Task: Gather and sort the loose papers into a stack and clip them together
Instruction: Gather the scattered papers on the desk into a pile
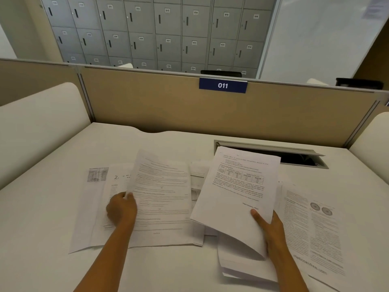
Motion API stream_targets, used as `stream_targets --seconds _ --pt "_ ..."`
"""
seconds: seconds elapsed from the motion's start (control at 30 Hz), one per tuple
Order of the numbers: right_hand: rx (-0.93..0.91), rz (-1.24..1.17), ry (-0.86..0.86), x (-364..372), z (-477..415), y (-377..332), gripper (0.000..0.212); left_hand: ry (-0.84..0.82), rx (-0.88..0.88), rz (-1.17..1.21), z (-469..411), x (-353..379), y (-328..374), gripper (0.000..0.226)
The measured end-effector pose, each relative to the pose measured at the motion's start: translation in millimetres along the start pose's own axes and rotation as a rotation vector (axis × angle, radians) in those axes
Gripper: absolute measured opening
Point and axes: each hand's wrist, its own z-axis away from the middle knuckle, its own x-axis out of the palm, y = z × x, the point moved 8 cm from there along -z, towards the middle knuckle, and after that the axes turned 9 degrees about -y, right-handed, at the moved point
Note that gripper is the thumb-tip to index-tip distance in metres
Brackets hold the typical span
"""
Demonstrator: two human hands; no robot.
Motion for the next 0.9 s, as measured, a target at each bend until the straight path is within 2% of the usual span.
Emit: stream_targets --seconds 0.1,0.23,0.47,0.6,0.77,0.83,0.9 --pt "-0.014 0.004 -0.001 0.3 -0.9 0.5 0.061 0.033 -0.046 -0.164 -8.2 -3.6 -11.4 0.036" --pt "-0.012 0.024 0.007 -0.2 -2.7 2.6 0.062 0.02 -0.049 -0.164 -9.0 -1.8 -15.2 0.03" --pt "-0.027 0.055 -0.015 1.3 -4.8 3.3 0.06 -0.082 -0.072 0.079 -13.4 -6.6 -8.7 0.029" --pt "-0.018 0.1 -0.069 4.7 -4.6 2.5 0.056 -0.07 0.105 0.119 -3.2 -32.0 27.3 0.022" --pt "0.011 0.195 -0.165 13.0 -4.9 3.7 0.059 0.053 0.374 0.209 24.6 -92.5 100.0 0.022" --pt "0.038 0.248 -0.186 14.9 -6.5 5.4 0.061 0.072 0.421 0.272 34.4 -110.2 122.9 0.029" --pt "0.067 0.308 -0.21 15.5 -8.0 8.1 0.063 0.016 0.404 0.341 37.4 -112.2 134.0 0.038"
